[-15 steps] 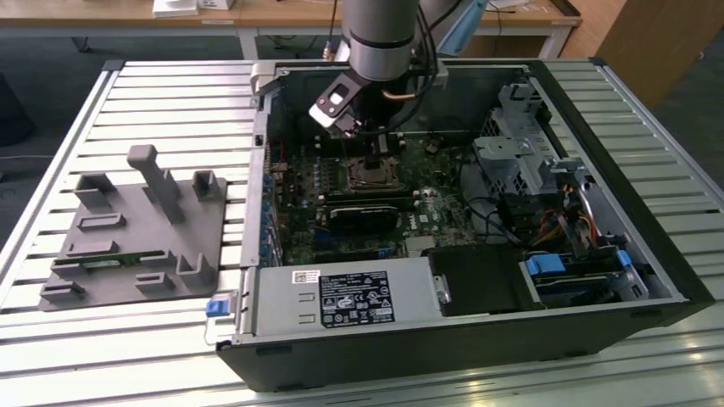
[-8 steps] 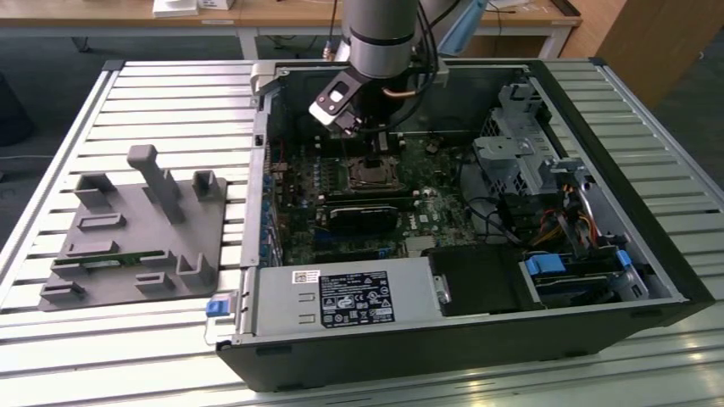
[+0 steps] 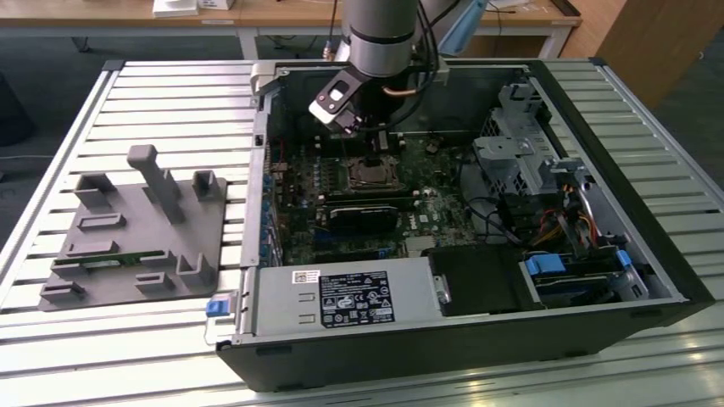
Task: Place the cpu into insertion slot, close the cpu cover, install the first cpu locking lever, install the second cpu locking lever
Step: 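Install the first cpu locking lever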
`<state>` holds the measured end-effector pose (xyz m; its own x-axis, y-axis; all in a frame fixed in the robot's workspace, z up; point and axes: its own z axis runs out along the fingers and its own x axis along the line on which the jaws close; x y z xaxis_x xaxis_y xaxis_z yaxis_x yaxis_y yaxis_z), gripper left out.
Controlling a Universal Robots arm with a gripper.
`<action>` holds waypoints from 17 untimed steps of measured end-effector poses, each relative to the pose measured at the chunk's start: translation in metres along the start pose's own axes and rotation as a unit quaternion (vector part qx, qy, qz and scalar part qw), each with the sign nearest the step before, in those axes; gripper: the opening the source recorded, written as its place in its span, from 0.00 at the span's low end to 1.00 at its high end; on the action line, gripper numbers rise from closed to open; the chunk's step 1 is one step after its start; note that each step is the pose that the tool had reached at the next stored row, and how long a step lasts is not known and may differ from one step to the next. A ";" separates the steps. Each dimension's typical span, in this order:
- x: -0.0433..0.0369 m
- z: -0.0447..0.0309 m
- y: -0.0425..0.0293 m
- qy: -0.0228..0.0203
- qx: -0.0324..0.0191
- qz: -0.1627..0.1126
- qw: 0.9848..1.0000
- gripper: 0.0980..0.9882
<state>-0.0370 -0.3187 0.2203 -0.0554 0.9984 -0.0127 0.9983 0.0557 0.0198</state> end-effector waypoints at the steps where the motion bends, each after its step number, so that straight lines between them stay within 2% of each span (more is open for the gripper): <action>1: 0.0000 -0.0007 0.0000 0.000 0.000 0.000 1.000 0.02; 5: 0.0000 -0.0061 0.0002 0.000 0.000 0.000 1.000 0.02; 9: -0.0002 -0.0159 0.0003 0.000 0.000 0.000 1.000 0.02; 12: -0.0003 -0.0261 0.0005 0.000 0.000 0.000 1.000 0.02; 17: -0.0006 -0.0473 0.0010 0.000 0.000 0.000 1.000 0.02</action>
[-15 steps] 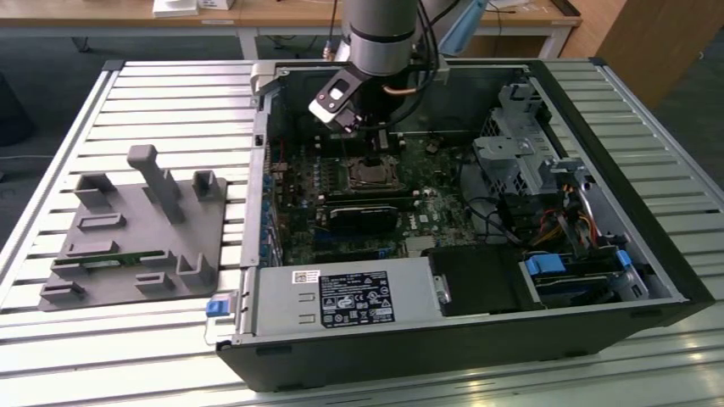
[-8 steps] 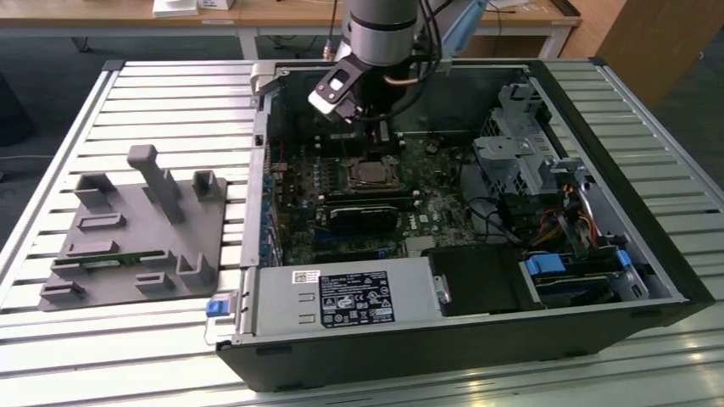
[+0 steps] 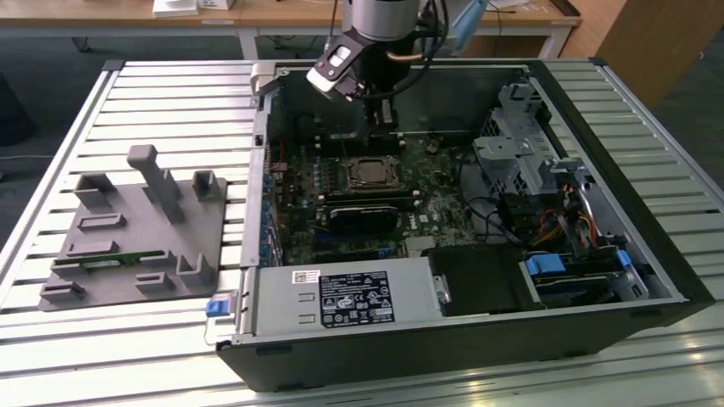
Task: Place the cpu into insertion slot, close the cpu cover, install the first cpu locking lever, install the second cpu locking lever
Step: 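Install the first cpu locking lever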
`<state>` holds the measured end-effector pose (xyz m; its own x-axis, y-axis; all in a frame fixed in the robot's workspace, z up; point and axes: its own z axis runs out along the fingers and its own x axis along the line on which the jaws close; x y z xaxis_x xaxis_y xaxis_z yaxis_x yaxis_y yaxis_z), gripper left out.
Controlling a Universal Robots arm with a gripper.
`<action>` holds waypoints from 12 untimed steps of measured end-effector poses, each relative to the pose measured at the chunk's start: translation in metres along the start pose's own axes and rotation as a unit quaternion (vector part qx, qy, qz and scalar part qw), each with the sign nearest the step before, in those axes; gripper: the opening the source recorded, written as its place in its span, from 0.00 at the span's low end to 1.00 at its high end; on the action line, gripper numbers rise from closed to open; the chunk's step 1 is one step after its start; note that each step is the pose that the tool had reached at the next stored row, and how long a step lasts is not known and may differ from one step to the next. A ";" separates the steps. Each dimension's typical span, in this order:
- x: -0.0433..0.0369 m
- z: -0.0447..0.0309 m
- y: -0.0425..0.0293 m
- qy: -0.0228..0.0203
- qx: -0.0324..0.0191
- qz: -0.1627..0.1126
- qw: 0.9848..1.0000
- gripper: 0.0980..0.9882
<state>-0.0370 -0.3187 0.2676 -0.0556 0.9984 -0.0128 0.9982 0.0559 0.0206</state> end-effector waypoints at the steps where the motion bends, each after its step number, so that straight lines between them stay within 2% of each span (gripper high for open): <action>1: 0.0000 -0.0034 0.0001 0.000 0.000 -0.001 1.000 0.02; 4: 0.0000 -0.0038 0.0001 0.000 0.000 -0.019 1.000 0.02; 7: 0.0000 -0.0038 0.0000 0.001 -0.001 -0.047 0.999 0.02; 12: 0.0000 -0.0034 0.0001 0.002 -0.001 -0.092 0.996 0.02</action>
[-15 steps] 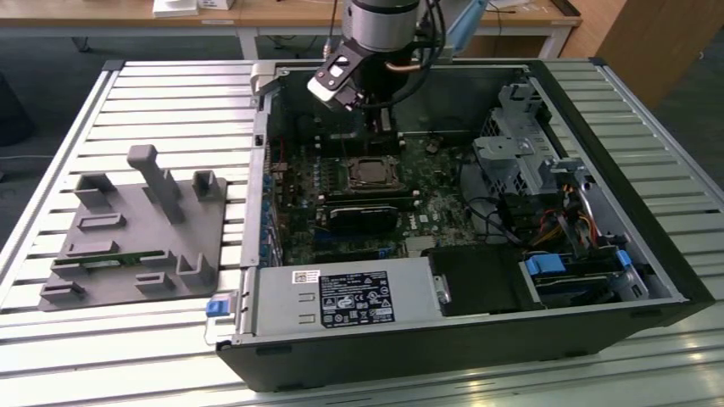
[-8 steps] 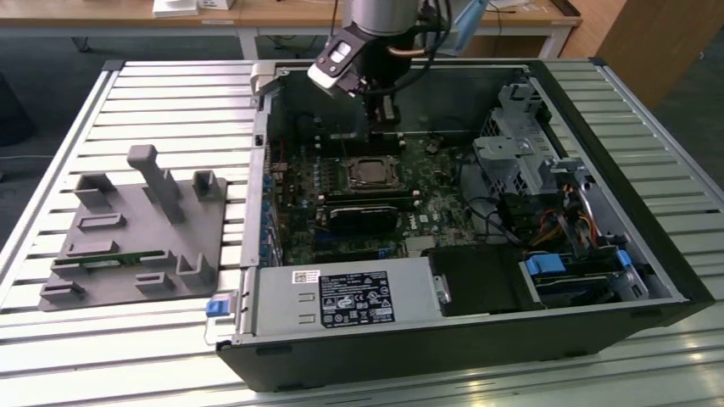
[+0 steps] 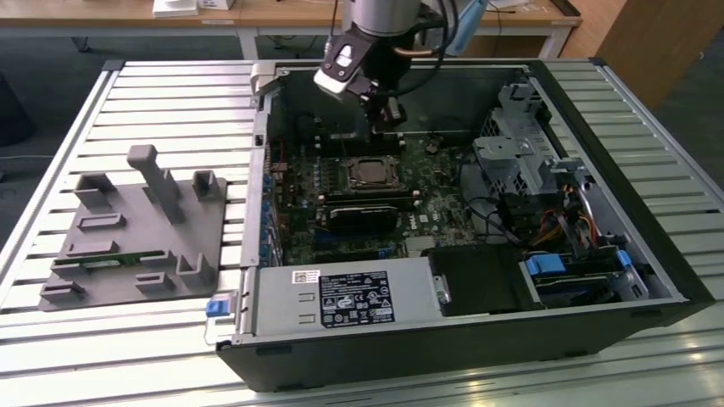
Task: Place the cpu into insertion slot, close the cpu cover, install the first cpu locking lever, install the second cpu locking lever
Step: 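Install the first cpu locking lever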
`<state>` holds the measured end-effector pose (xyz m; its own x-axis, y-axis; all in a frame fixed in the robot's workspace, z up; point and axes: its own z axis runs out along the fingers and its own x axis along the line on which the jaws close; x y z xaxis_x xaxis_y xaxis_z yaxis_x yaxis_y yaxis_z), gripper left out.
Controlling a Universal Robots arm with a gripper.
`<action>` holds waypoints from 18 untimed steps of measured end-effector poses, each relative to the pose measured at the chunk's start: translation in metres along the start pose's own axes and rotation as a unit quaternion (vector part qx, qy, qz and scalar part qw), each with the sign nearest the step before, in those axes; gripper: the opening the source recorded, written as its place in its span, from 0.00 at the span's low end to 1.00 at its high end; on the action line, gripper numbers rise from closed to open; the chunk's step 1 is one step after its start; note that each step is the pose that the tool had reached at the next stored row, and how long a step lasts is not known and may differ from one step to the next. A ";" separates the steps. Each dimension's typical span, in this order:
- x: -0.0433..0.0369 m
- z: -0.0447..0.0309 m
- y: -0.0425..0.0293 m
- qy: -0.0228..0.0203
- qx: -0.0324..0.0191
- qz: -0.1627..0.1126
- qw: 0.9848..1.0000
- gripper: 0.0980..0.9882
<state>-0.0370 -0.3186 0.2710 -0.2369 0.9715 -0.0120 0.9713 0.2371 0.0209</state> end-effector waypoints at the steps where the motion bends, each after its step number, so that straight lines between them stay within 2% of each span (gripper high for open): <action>1: 0.0000 0.0001 0.0000 0.000 0.000 -0.010 1.000 0.02; 6: 0.0000 0.0005 0.0000 0.001 -0.001 -0.055 0.999 0.02; 10: 0.0000 0.0005 0.0000 0.002 -0.001 -0.085 0.996 0.02; 18: 0.0000 0.0005 0.0000 0.003 -0.002 -0.125 0.992 0.02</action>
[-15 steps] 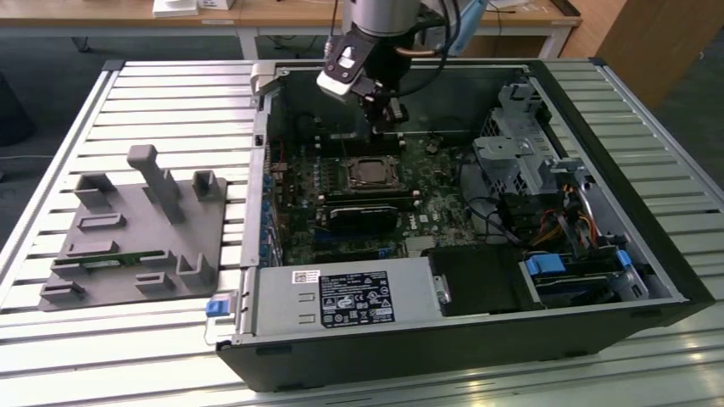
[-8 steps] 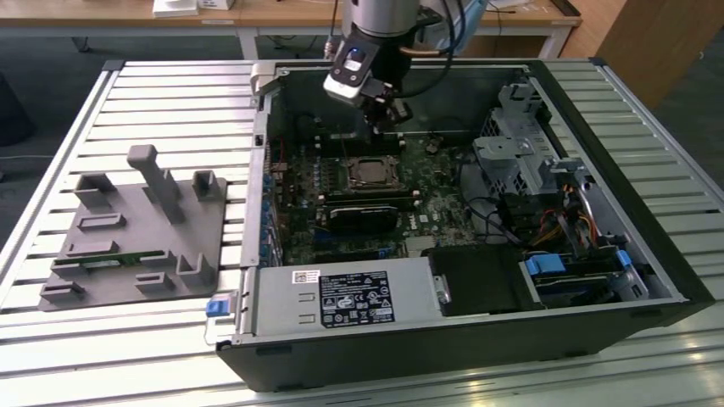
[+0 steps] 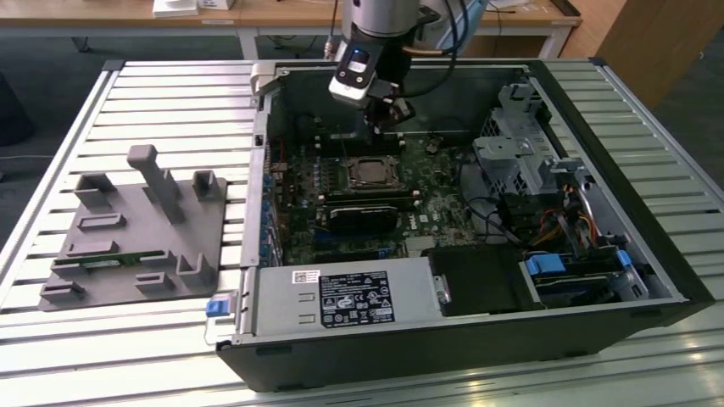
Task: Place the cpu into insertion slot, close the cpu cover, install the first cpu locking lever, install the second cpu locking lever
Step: 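Install the first cpu locking lever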
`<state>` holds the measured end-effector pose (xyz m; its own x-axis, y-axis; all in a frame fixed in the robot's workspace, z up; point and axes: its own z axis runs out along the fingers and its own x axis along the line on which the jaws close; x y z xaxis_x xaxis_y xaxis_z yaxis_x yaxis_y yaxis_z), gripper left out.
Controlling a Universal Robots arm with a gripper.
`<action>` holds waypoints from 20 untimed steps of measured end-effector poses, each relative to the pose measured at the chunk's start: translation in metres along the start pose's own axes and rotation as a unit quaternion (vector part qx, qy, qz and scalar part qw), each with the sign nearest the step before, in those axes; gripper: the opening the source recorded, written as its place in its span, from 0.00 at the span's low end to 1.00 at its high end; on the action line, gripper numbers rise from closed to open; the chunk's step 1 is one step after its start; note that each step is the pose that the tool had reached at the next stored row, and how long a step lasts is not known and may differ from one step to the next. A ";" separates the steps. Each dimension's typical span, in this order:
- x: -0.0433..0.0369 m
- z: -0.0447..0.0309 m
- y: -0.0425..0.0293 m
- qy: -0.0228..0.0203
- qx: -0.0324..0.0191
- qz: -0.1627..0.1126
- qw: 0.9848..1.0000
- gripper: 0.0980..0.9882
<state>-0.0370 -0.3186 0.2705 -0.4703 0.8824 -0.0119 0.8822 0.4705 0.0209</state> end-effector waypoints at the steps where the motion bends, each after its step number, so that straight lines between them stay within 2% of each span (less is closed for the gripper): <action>1: 0.0000 0.0000 0.0000 0.000 0.000 -0.003 1.000 0.02; 10: 0.0000 0.0000 0.0000 0.001 0.000 -0.033 0.999 0.02; 20: 0.0000 0.0000 0.0000 0.001 -0.001 -0.060 0.998 0.02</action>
<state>-0.0370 -0.3186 0.2705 -0.5731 0.8194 -0.0119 0.8191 0.5732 0.0209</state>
